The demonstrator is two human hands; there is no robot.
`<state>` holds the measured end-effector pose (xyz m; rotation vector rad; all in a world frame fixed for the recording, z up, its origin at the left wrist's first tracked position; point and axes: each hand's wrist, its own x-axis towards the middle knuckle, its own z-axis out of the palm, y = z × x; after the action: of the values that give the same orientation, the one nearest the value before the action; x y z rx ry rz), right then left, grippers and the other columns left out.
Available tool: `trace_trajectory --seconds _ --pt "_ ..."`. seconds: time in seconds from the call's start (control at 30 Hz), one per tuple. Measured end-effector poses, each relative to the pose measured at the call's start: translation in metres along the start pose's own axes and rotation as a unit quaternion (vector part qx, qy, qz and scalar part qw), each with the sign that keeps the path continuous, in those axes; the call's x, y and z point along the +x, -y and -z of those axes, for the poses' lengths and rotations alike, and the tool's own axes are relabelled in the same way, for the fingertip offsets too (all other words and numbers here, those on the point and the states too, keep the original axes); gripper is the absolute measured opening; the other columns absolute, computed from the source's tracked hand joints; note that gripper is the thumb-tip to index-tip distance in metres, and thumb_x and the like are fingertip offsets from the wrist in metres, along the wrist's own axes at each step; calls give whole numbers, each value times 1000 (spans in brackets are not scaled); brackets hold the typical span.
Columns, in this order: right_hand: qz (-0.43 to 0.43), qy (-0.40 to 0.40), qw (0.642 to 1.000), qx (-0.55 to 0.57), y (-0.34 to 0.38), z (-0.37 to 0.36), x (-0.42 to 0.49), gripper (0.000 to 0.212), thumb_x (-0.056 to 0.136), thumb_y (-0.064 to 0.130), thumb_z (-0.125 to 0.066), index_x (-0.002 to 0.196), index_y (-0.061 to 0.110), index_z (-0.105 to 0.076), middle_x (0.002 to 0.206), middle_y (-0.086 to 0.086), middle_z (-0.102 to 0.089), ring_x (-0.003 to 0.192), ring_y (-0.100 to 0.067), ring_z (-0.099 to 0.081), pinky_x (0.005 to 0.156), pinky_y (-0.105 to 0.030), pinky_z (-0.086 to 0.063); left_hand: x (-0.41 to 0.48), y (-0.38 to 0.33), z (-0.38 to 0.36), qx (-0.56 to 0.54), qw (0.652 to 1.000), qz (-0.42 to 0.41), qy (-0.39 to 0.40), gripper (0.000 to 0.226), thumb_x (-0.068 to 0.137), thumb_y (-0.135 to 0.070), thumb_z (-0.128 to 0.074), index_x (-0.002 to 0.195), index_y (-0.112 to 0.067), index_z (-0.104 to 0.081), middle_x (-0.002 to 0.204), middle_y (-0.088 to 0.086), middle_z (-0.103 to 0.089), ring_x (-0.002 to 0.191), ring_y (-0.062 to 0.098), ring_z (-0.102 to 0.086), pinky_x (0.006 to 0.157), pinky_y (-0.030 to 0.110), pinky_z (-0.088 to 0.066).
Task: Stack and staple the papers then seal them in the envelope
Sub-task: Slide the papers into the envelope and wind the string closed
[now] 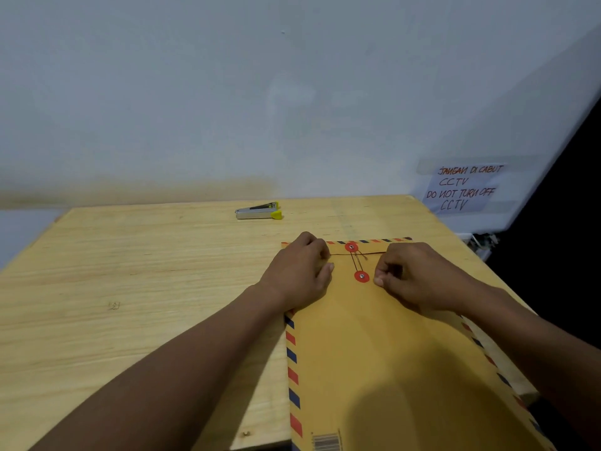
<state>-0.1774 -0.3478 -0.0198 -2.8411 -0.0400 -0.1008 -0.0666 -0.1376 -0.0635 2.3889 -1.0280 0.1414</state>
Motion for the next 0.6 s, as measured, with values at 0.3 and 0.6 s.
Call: trace_trajectory --seconds 0.3,0.6 --pt "-23 93 994 -58 34 -15 -25 67 88 71 -44 148 44 -28 157 13 -27 145 -14 -21 117 -44 -24 9 16 18 9 998 13 -67 32 95 -35 -60 122 -18 -62 138 4 -47 132 21 -42 102 35 -45" --pt "-64 79 993 -61 27 -29 33 62 98 60 -33 154 39 -18 166 3 -12 153 -18 -6 121 -48 -13 41 107 68 104 983 152 19 36 97 -34 -55 132 -26 -59 163 11 -28 151 29 -25 119 42 -28"
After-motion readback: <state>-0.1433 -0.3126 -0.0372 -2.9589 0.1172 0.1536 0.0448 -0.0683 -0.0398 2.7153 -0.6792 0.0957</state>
